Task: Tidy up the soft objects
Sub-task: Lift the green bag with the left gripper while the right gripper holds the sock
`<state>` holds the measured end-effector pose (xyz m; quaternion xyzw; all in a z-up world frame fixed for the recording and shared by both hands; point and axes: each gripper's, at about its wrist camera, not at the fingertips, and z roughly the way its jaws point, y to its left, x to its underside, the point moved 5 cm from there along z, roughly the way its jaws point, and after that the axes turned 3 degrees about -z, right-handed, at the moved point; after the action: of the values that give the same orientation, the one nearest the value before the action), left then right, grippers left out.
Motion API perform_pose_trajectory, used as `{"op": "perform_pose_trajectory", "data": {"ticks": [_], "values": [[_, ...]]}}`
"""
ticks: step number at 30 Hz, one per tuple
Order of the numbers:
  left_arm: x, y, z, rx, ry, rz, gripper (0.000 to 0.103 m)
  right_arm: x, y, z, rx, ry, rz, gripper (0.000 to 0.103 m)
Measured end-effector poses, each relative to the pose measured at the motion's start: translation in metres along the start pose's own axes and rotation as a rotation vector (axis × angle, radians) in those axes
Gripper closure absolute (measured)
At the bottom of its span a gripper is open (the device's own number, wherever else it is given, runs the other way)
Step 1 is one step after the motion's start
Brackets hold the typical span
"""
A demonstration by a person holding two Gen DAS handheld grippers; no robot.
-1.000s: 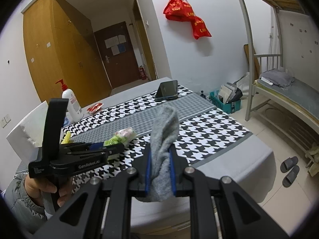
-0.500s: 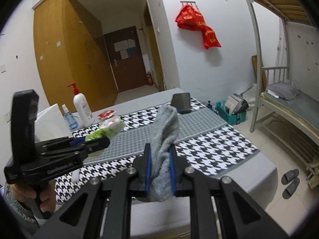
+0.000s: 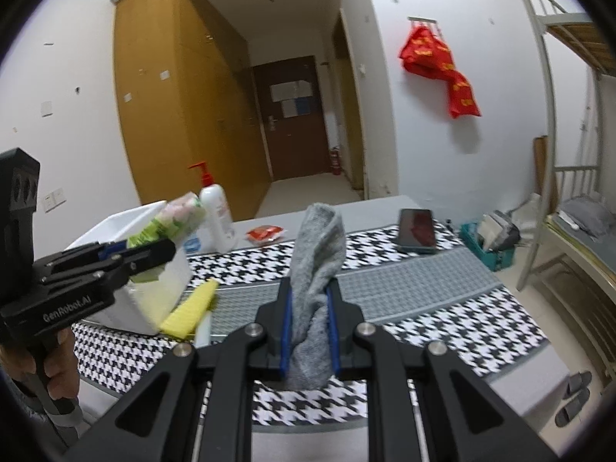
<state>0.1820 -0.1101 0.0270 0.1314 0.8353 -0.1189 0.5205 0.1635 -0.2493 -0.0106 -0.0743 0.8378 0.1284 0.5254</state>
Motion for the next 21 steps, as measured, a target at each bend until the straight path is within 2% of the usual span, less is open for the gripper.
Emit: {"op": "perform_pose_trajectory", "data": {"ticks": [21], "values": [[0.009, 0.085, -0.09, -0.217, -0.107, -0.089, 0.074, -0.023, 0.116, 0.025, -0.229, -0.028, -0.166, 0.084]]}}
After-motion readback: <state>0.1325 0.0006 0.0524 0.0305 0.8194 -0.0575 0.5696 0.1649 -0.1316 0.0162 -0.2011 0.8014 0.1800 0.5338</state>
